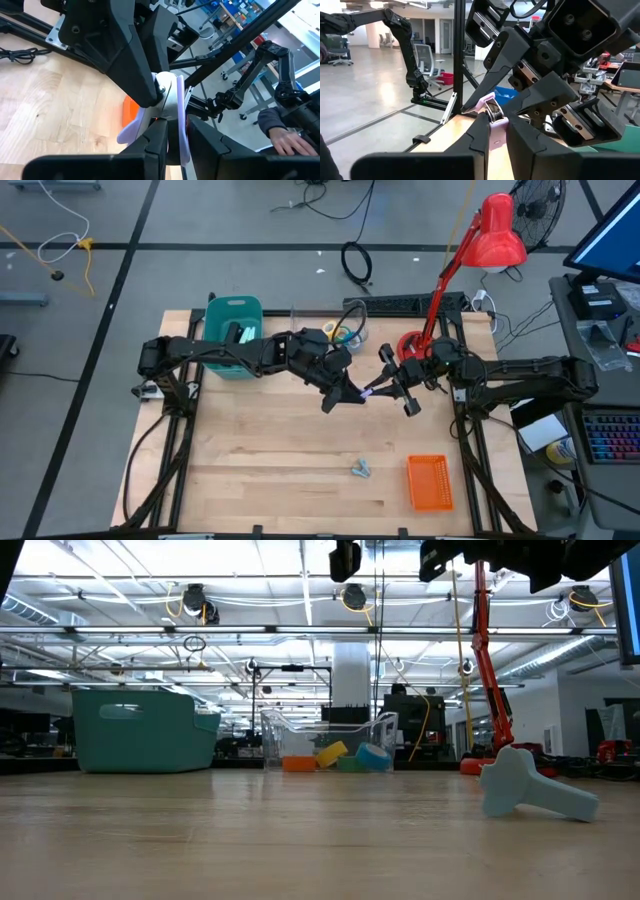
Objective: Pick and place Stapler, Stapler remover, tape
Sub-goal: Put the violet staple remover into the orange bin
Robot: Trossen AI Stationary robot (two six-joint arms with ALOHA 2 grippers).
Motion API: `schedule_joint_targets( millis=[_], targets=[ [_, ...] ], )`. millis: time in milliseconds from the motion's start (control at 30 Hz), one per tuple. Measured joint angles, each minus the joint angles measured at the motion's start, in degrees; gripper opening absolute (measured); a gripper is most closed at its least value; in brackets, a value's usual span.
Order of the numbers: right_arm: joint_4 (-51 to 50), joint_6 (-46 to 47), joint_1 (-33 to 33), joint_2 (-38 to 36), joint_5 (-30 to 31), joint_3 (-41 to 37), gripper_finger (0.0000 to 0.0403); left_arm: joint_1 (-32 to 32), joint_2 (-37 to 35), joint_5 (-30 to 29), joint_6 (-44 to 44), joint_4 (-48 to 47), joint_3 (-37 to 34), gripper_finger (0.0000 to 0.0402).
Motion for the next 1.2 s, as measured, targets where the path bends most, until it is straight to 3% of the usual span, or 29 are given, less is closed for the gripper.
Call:
schedule_joint_targets(
  millis=[200, 567, 700, 900, 1200],
  targets=[
    [0.0, 0.4, 0.0, 0.0, 0.2, 0.0, 0.0033, 0.0, 0.0, -0.1, 0.5, -0.1, 0.0, 0.0087],
    [-1.5, 0.4, 0.0, 0.0, 1.9, 0.0, 0.0033, 0.0, 0.0, 0.7, 0.8, -0.2, 0.0, 0.0233],
    [-1.6, 0.4, 0.0, 0.0, 2.3, -0.1, 0.0033, 0.9, 0.0, 3.3, 0.8, -0.4, 0.0, 0.0268],
    [-1.7, 1.2, 0.0, 0.0, 4.7, -0.1, 0.0033, 3.0, 0.0, 7.6, 0.9, -1.8, 0.0, 0.0279],
    [-1.3, 2.3, -0.1, 0.1, 4.2, -0.1, 0.0033, 4.8, 0.0, 10.7, 3.2, -2.9, 0.0, 0.0261]
  ],
)
